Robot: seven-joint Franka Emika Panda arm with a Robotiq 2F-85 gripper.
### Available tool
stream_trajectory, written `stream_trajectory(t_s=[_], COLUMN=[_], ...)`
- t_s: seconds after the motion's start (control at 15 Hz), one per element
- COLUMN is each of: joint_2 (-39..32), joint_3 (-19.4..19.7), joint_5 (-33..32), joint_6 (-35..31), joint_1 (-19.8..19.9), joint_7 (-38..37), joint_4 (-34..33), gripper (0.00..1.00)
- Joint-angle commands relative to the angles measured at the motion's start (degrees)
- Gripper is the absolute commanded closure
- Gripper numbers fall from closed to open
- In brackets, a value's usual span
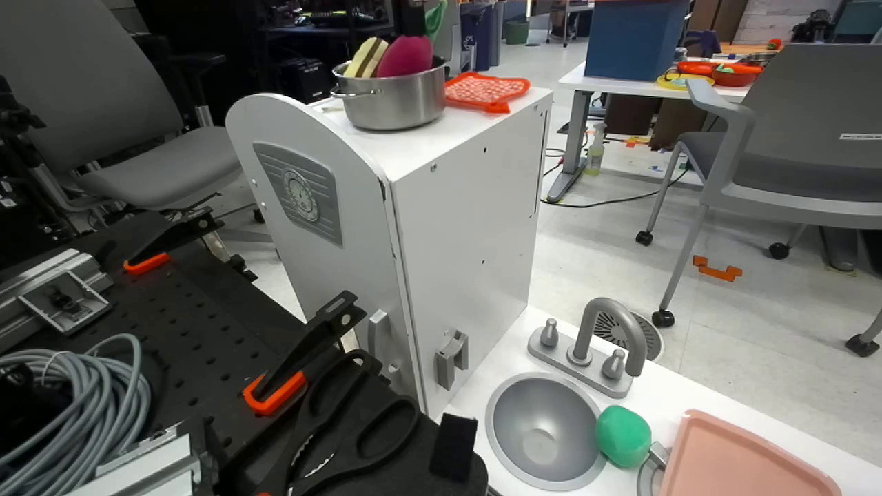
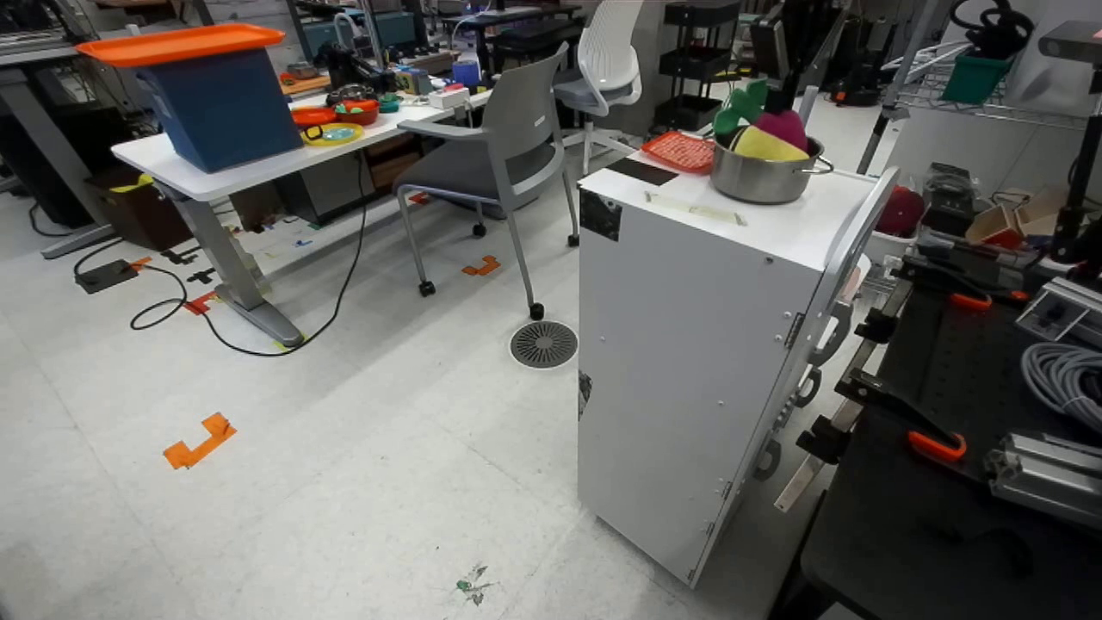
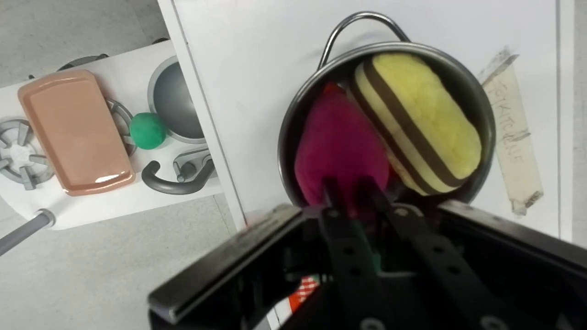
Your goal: Remove the toy from the pot and put it in the sink
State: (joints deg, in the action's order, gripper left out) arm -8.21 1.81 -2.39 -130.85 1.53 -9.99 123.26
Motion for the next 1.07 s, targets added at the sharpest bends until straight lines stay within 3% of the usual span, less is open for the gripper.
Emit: stream_trajectory(t_s=[0.0, 0.47, 1.0], joint_2=[0.44, 0.62, 0.06], joint_3=[-0.14, -0.11, 0.09], joint_5=[2.21, 3.79, 3.87], joint_6=[0.24, 0.23, 0.40], joint_1=[0.01, 0.08, 0.20], joint_7=[2.03, 3.24, 3.72], joint_4=[-0.37, -0.15, 0.33], gripper=[0.53, 0.02, 0.00])
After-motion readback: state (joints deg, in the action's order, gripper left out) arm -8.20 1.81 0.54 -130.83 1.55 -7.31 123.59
